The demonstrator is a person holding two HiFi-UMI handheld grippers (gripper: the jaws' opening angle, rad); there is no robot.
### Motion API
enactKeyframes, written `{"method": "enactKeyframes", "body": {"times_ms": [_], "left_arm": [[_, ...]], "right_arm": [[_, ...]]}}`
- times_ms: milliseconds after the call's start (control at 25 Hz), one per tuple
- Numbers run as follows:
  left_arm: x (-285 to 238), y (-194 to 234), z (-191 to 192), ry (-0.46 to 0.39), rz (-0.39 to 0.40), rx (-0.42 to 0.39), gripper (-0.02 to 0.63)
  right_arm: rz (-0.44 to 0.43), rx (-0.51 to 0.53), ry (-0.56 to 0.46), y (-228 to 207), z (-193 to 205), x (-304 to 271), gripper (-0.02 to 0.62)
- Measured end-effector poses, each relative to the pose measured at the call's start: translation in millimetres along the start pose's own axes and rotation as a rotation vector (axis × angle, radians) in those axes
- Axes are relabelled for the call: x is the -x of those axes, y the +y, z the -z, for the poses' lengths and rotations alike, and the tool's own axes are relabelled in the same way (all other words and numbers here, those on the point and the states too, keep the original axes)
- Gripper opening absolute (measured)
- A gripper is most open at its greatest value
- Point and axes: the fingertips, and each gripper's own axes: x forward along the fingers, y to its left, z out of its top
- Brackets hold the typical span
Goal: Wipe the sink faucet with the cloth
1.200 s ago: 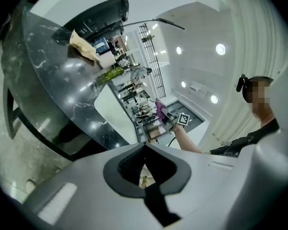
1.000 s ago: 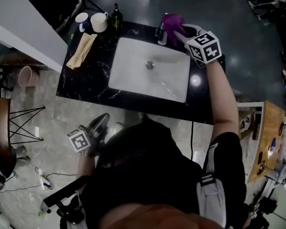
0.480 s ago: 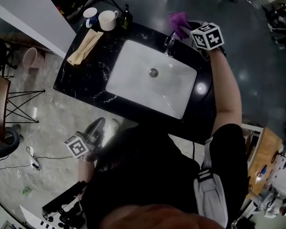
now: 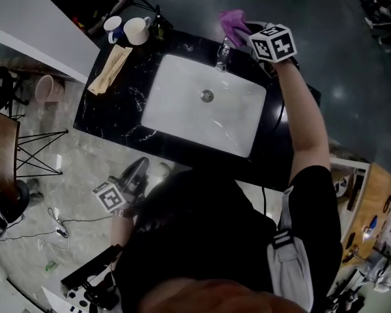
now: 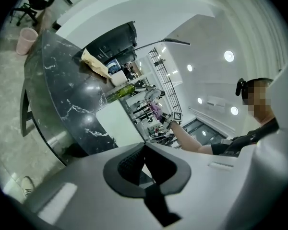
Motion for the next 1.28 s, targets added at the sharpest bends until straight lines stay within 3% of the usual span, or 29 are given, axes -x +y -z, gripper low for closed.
{"method": "enactKeyframes", "body": {"times_ms": [200,320,440,720,840,960,1080,1280], "left_arm": [[-8.2,-6.1,1.5,0.062,0.029,-0.015,0.000],[-6.5,-5.3,2.1,0.070,0.029,-0.019,0.000],[-4.3,-5.4,3.6,0.067,0.022,-0.018,0.000],[7.3,1.8,0.9,0.019,-0.005,-0.002,0.000],[15.0,7.4,0.1,0.001,-0.014,0.008,0.000],[18.3,9.4,0.9,0.003,-0.009,0.013,0.000],[17.0,5.2,2.6,0.019,0.010,0.010,0.000],[14.8,1.3,2.6,0.041,0.027,0.003,0.000]], "right_arm": [[-0.071,0.089,-0.059,75.6,18.8,40.4,0.094],[-0.098,0.191,0.007,116.5,50.3,39.6,0.094],[-0.090,0.240,0.073,122.6,72.8,19.8,0.094],[0.046,0.027,0.047,42.6,69.4,-14.1,0.093],[0.063,-0.037,0.022,30.3,68.3,-18.4,0.092],[0.065,-0.077,0.006,36.2,67.2,-17.0,0.089],[0.011,-0.122,-0.014,60.2,69.9,-8.7,0.089],[-0.120,-0.050,-0.013,132.8,87.2,16.0,0.089]]}}
